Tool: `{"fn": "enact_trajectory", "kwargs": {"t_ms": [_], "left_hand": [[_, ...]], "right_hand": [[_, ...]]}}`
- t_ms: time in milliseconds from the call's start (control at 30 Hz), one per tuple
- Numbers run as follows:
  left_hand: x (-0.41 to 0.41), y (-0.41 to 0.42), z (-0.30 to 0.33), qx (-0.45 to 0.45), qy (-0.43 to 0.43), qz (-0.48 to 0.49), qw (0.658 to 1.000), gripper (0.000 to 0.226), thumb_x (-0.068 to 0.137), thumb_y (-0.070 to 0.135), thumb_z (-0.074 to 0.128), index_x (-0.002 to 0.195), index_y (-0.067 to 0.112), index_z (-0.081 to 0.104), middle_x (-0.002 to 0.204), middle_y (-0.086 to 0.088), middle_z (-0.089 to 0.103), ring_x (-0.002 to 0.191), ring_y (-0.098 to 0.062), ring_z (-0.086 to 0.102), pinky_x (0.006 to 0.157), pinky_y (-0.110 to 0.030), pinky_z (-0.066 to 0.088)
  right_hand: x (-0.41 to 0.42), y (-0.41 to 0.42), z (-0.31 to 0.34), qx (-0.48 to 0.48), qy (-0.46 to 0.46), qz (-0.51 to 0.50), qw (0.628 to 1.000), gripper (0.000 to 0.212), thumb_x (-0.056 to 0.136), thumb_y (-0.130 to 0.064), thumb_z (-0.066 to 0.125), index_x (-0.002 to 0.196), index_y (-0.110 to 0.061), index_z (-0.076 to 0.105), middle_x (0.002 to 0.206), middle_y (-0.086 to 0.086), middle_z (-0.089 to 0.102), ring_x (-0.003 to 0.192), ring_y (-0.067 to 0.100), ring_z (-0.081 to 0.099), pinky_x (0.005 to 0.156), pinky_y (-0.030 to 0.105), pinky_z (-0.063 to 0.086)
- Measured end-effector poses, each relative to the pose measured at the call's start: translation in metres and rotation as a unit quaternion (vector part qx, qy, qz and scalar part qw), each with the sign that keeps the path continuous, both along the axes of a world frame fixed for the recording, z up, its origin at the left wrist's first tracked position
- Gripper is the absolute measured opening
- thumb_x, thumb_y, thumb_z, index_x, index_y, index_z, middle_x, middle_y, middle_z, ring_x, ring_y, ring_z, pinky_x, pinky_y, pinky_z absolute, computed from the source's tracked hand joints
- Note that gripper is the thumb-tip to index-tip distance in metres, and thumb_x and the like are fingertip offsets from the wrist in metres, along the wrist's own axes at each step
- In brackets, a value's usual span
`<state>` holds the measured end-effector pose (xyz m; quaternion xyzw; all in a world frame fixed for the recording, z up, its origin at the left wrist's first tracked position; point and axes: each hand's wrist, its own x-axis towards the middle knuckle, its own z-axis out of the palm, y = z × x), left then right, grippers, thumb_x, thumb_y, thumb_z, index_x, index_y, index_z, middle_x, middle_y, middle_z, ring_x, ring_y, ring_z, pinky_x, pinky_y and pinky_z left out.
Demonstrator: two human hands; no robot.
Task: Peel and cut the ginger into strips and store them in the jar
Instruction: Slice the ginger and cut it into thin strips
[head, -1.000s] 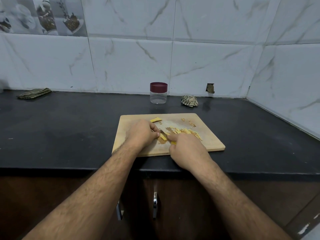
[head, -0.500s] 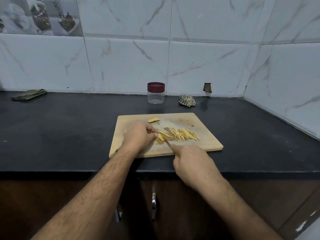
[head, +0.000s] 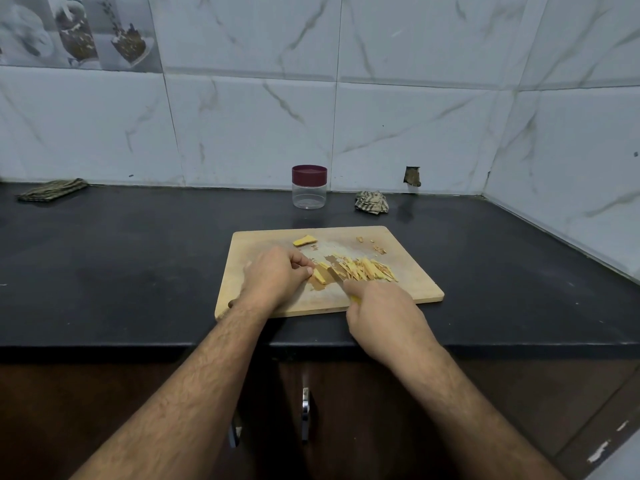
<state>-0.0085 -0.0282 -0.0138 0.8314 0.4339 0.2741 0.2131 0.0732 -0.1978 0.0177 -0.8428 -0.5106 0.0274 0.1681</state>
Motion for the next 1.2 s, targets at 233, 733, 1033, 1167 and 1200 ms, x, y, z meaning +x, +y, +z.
{"fn": "enact_trajectory", "kwargs": {"t_ms": [233, 733, 1033, 1167, 1200], "left_hand": [[0.001, 0.001, -0.001, -0.012, -0.01, 0.003, 1.0, 0.007, 0.089, 0.036, 0.07, 0.084, 0.039, 0.074, 0.081, 0.024, 0.063, 0.092, -0.005, 0.058, 0.094, -0.042, 0.046], [0.001, 0.001, -0.001, -0.015, -0.026, 0.008, 1.0, 0.019, 0.086, 0.036, 0.072, 0.068, 0.038, 0.066, 0.074, 0.021, 0.062, 0.085, -0.005, 0.057, 0.094, -0.044, 0.046], [0.0, 0.001, -0.001, -0.014, -0.013, 0.003, 1.0, 0.014, 0.088, 0.036, 0.07, 0.075, 0.04, 0.066, 0.073, 0.023, 0.058, 0.084, -0.003, 0.054, 0.094, -0.041, 0.045], [0.0, 0.003, -0.001, -0.013, -0.007, 0.005, 1.0, 0.016, 0.088, 0.037, 0.069, 0.073, 0.041, 0.065, 0.075, 0.022, 0.06, 0.087, -0.005, 0.056, 0.093, -0.04, 0.045], [0.0, 0.004, -0.002, -0.012, -0.006, 0.005, 1.0, 0.017, 0.088, 0.037, 0.069, 0.072, 0.041, 0.064, 0.075, 0.021, 0.06, 0.088, -0.005, 0.057, 0.092, -0.04, 0.046]], "right_hand": [[-0.005, 0.012, 0.005, 0.018, 0.012, 0.019, 1.0, 0.047, 0.097, -0.016, 0.043, 0.142, -0.029, 0.05, 0.129, 0.002, 0.061, 0.115, 0.023, 0.057, 0.093, 0.035, 0.051], [-0.007, 0.023, 0.004, 0.019, 0.011, 0.012, 1.0, 0.045, 0.098, -0.016, 0.044, 0.141, -0.028, 0.05, 0.13, 0.004, 0.06, 0.118, 0.024, 0.055, 0.094, 0.035, 0.049], [-0.008, 0.026, 0.003, 0.005, 0.01, 0.015, 1.0, 0.048, 0.097, -0.015, 0.045, 0.142, -0.03, 0.049, 0.131, 0.005, 0.059, 0.119, 0.024, 0.054, 0.094, 0.035, 0.05], [-0.01, 0.03, 0.002, -0.009, 0.003, 0.013, 1.0, 0.046, 0.096, -0.013, 0.046, 0.14, -0.028, 0.051, 0.128, 0.005, 0.06, 0.115, 0.024, 0.056, 0.088, 0.034, 0.05], [-0.011, 0.031, 0.002, -0.011, -0.001, 0.013, 1.0, 0.045, 0.096, -0.013, 0.046, 0.138, -0.028, 0.052, 0.125, 0.005, 0.061, 0.112, 0.024, 0.057, 0.084, 0.033, 0.05]]}}
